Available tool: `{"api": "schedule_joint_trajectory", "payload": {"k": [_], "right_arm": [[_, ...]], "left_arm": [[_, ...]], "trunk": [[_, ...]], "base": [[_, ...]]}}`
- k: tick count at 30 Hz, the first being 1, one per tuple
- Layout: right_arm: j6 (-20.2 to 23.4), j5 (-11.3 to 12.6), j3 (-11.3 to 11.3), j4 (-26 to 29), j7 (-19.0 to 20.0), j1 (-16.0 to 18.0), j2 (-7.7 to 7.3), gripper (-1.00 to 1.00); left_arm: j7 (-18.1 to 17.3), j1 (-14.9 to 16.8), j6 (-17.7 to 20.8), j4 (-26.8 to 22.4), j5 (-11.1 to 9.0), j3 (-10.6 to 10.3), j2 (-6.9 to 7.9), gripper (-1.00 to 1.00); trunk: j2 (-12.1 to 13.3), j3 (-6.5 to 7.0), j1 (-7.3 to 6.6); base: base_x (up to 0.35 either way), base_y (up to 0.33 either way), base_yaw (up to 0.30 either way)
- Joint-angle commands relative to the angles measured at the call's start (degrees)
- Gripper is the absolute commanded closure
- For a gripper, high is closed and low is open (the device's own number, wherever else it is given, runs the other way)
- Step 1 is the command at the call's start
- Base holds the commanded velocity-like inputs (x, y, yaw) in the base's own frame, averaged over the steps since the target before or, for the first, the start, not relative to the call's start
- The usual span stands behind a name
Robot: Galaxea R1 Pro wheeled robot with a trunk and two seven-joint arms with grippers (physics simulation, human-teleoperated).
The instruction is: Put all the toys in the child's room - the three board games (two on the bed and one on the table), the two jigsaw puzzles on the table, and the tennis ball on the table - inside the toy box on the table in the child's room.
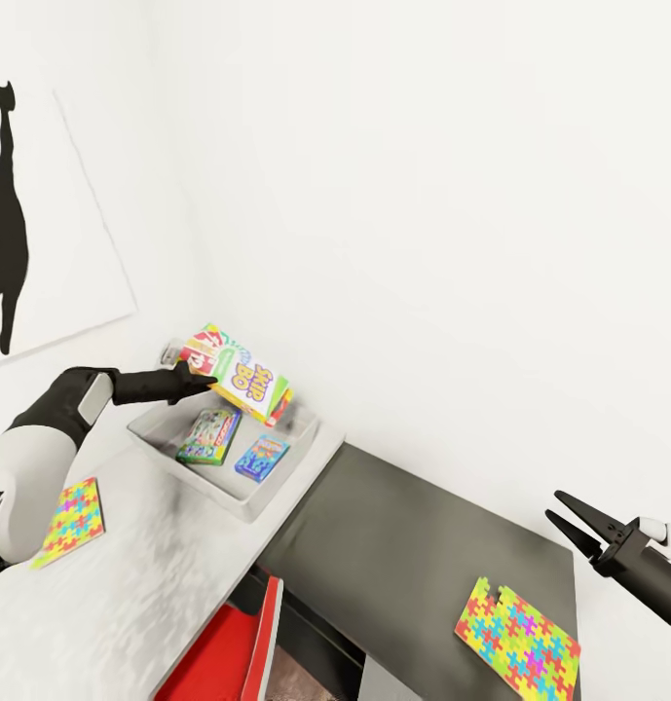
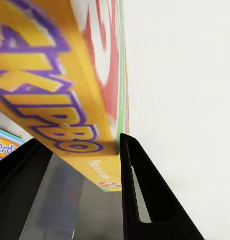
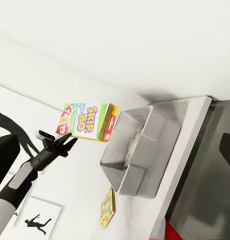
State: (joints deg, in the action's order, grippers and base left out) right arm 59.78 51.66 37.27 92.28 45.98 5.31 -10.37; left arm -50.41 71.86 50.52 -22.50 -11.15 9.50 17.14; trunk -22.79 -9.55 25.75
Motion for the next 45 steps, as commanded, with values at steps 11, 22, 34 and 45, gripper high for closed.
{"api": "schedule_joint_trajectory", "payload": {"k": [11,22,34,45], "right_arm": [[0.22,-0.24,0.08,0.0,0.34,0.05,0.0,-1.0],[0.22,-0.3,0.09,0.0,0.7,0.05,0.0,-1.0],[0.22,-0.4,0.15,0.0,2.63,0.08,0.0,-1.0],[0.22,-0.74,4.96,0.09,17.34,0.12,-2.6,-1.0]], "left_arm": [[-0.3,0.13,-0.09,-0.79,-0.01,0.27,0.2,1.0],[-0.27,0.12,-0.31,-0.97,0.08,0.26,0.09,1.0],[-0.12,0.12,-2.41,-0.97,0.22,0.0,0.0,1.0],[-0.13,0.12,-3.2,-0.97,0.25,-0.01,0.01,1.0]], "trunk": [[-0.13,-1.16,0.03],[-0.13,-2.2,0.03],[-0.13,-3.33,0.03],[-0.13,-4.37,0.03]], "base": [[0.0,0.0,0.0],[0.0,0.0,0.0],[0.0,0.0,0.0],[0.0,0.0,0.0]]}}
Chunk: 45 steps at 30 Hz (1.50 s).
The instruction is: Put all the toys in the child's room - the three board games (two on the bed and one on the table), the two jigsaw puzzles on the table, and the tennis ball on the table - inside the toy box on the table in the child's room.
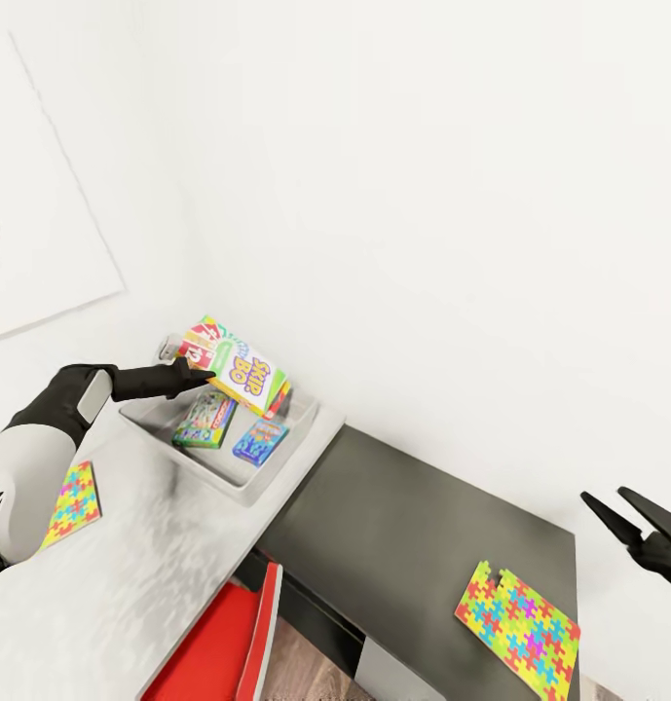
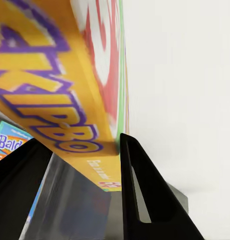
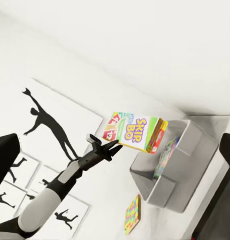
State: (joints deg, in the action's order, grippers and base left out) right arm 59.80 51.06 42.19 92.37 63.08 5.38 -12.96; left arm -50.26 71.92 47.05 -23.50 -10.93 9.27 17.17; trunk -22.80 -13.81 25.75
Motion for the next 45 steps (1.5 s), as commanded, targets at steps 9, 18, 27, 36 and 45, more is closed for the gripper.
{"api": "schedule_joint_trajectory", "payload": {"k": [9,18,27,36,45], "right_arm": [[0.2,-0.59,0.43,-0.01,2.09,0.07,-0.39,-1.0],[0.2,-0.61,0.44,-0.03,2.13,0.05,-0.4,-1.0],[0.2,-0.61,0.41,-0.01,2.13,0.07,-0.34,-1.0],[0.2,-0.61,0.3,-0.02,2.05,0.07,-0.23,-1.0],[0.2,-0.61,0.27,0.0,2.04,0.07,-0.22,-1.0]], "left_arm": [[0.27,0.06,0.1,0.03,0.1,0.15,0.02,1.0],[0.43,0.06,-2.52,0.35,0.18,0.14,0.05,1.0],[0.43,0.06,-2.88,0.39,0.2,0.14,0.1,1.0],[0.42,0.06,-3.36,0.39,0.21,0.17,0.14,1.0],[0.36,0.06,-3.38,0.39,0.14,0.22,0.18,1.0]], "trunk": [[-0.12,-0.96,0.03],[-0.12,-1.81,0.03],[-0.12,-2.66,0.03],[-0.12,-3.51,0.03],[-0.12,-4.36,0.03]], "base": [[0.0,0.0,0.0],[0.0,0.0,0.0],[0.0,0.0,0.0],[0.0,0.0,0.0],[0.0,0.0,0.0]]}}
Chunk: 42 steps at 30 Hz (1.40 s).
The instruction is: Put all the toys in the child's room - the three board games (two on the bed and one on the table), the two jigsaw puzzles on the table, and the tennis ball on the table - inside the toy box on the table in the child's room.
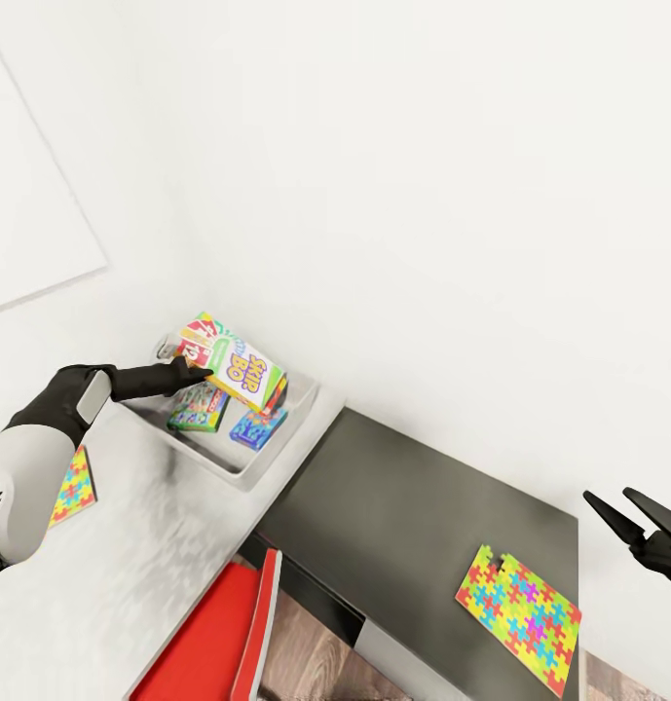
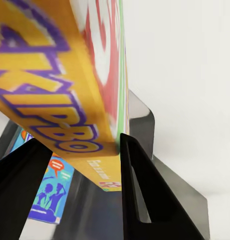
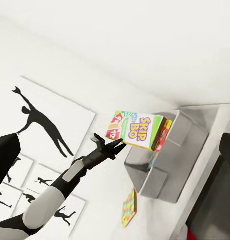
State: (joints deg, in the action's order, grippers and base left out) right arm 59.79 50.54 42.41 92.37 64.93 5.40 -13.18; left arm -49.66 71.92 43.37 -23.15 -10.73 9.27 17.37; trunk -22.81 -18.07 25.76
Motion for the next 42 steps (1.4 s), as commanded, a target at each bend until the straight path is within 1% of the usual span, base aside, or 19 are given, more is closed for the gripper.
{"api": "schedule_joint_trajectory", "payload": {"k": [1,30,36,38,42], "right_arm": [[0.21,-0.09,0.04,0.01,0.19,0.05,-0.01,-1.0],[0.21,-0.1,-0.05,-0.03,0.28,0.05,0.26,-1.0],[0.21,-0.11,-0.05,-0.02,0.28,0.04,0.34,-1.0],[0.21,-0.12,-0.05,-0.01,0.28,0.04,0.41,-1.0],[0.21,-0.12,-0.03,0.0,0.28,0.05,0.54,-1.0]], "left_arm": [[-0.25,0.06,0.31,0.03,-0.06,0.22,-0.03,1.0],[-0.18,0.06,0.14,-0.35,-0.1,0.48,0.22,1.0],[-0.1,0.06,0.08,-0.48,-0.15,0.48,1.15,1.0],[-0.09,0.06,-0.92,-0.49,-0.13,0.48,1.43,1.0],[-0.09,0.06,-2.42,-0.49,-0.08,0.41,1.52,1.0]], "trunk": [[-0.11,-0.2,0.03],[-0.11,-2.94,0.03],[-0.11,-3.5,0.03],[-0.11,-3.69,0.03],[-0.11,-4.07,0.03]], "base": [[0.0,0.0,0.0],[0.0,0.0,0.0],[0.0,0.0,0.0],[0.0,0.0,0.0],[0.0,0.0,0.0]]}}
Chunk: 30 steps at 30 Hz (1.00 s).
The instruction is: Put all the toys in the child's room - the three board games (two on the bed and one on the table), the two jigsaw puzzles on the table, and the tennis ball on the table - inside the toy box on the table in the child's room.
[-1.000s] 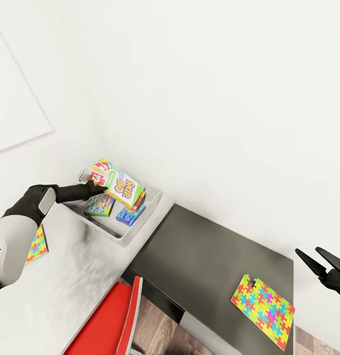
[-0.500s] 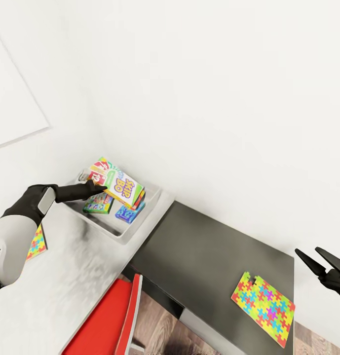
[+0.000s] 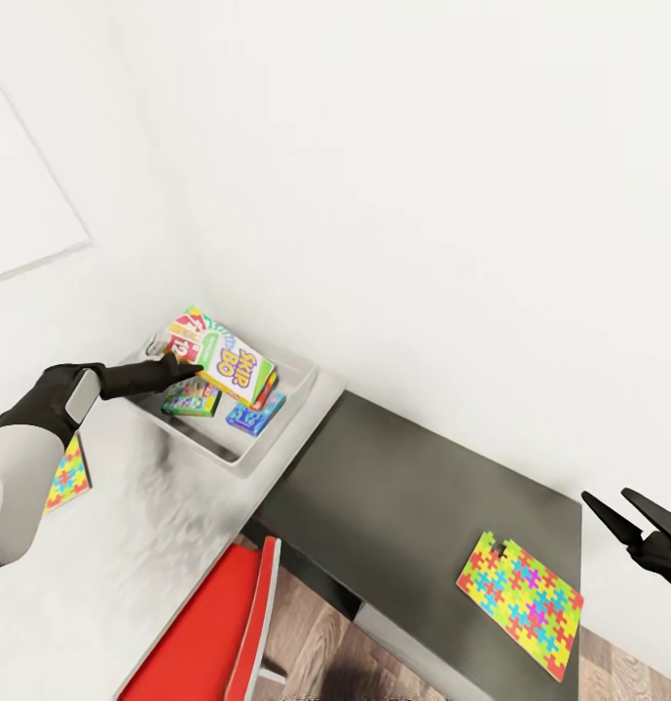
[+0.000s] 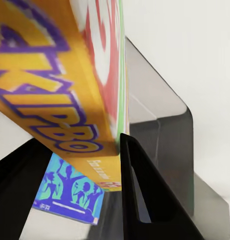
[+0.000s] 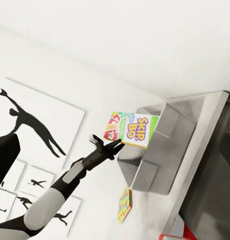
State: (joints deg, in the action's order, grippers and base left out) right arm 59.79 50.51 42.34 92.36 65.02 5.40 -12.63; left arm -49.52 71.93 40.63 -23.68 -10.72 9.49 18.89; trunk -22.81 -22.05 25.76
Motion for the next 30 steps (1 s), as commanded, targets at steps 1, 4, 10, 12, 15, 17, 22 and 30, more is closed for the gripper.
{"api": "schedule_joint_trajectory", "payload": {"k": [1,4,10,12,15,17,22,30], "right_arm": [[0.21,-0.11,0.1,0.01,0.19,0.05,0.03,-1.0],[0.21,-0.1,0.21,0.01,0.22,0.04,0.11,-1.0],[-1.36,-0.07,0.2,-0.01,0.26,0.05,0.18,-1.0],[-1.78,-0.08,0.2,0.0,0.25,0.05,0.16,-1.0],[-2.11,-0.07,0.2,-0.04,0.2,0.05,0.15,-1.0],[-2.12,-0.11,0.2,-0.01,0.2,0.04,0.15,-1.0],[-2.13,-0.14,0.3,0.0,0.19,0.04,0.12,-1.0],[-2.13,-0.13,0.29,-0.01,0.11,0.05,-0.03,-1.0]], "left_arm": [[-0.23,0.06,0.23,0.04,-0.09,0.18,-0.01,1.0],[-0.23,0.06,0.12,0.04,-0.09,0.18,0.0,1.0],[-0.23,0.06,-0.01,0.04,-0.09,0.1,0.0,1.0],[-0.23,0.06,-0.02,0.04,-0.09,0.11,0.0,1.0],[-0.23,0.06,0.03,0.04,-0.09,0.16,0.05,1.0],[-0.23,0.06,0.05,0.04,-0.09,0.17,0.08,1.0],[-0.23,0.06,0.07,0.04,-0.09,0.17,0.01,1.0],[-0.23,0.06,0.05,0.04,-0.09,0.09,0.01,1.0]], "trunk": [[-0.1,-0.19,0.03],[-0.1,-0.47,0.03],[-0.1,-0.75,0.03],[-0.1,-0.77,0.03],[-0.1,-0.78,0.03],[-0.1,-0.78,0.03],[-0.1,-0.78,0.03],[-0.1,-1.11,0.03]], "base": [[0.0,0.0,0.0],[0.0,0.0,0.0],[0.0,0.0,0.0],[0.0,0.0,0.0],[0.0,0.0,0.0],[0.0,0.0,0.0],[0.0,0.0,0.0],[0.0,0.0,0.0]]}}
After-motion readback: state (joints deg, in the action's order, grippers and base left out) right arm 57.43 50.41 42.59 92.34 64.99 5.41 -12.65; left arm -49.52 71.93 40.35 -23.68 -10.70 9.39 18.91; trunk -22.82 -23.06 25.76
